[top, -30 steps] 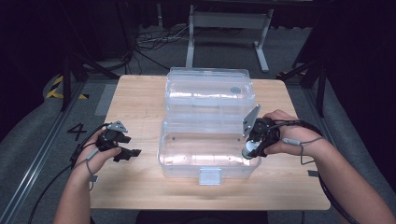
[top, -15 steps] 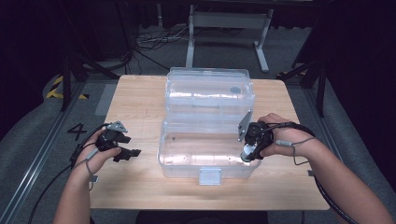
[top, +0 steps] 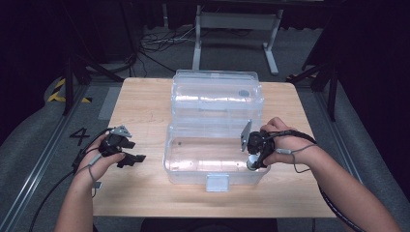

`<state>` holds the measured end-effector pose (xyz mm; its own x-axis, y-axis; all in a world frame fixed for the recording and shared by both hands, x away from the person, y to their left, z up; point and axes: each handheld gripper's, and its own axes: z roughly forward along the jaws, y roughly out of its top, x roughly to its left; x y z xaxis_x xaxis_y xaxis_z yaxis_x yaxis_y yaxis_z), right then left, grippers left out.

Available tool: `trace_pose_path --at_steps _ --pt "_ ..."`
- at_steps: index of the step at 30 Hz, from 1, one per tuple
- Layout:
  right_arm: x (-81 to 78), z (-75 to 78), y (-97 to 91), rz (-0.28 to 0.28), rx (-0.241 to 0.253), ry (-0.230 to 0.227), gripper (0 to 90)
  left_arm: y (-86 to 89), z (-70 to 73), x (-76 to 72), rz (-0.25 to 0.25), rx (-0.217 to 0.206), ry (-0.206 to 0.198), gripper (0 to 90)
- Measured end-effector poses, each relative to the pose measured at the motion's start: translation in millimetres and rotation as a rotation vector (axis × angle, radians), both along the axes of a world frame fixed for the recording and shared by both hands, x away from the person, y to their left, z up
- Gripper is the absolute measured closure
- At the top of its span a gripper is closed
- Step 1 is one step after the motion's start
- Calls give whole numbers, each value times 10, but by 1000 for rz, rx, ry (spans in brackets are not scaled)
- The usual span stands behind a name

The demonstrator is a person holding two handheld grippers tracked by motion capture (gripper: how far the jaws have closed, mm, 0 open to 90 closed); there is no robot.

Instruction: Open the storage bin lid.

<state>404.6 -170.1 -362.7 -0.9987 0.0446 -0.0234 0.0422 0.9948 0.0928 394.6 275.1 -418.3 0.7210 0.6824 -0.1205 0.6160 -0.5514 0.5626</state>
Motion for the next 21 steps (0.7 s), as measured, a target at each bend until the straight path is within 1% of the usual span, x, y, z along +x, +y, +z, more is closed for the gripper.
trace_pose_path --at_steps 2,3,7,12,20,21 --pt "7 -32 10 5 2 6 497 7 -1 3 -4 3 1 270" --pt "5 -41 13 -5 -5 9 497 9 -1 4 -5 3 -1 270" --pt "21 -84 11 -14 -19 16 497 10 1 2 -4 -1 1 270" --pt "26 -145 12 -8 -20 30 497 6 -2 3 -5 2 2 270" --pt "38 -233 45 0 -52 49 497 4 -6 4 -7 3 7 269" --pt "36 -246 47 -5 -50 49 497 6 -7 5 -8 3 5 269"
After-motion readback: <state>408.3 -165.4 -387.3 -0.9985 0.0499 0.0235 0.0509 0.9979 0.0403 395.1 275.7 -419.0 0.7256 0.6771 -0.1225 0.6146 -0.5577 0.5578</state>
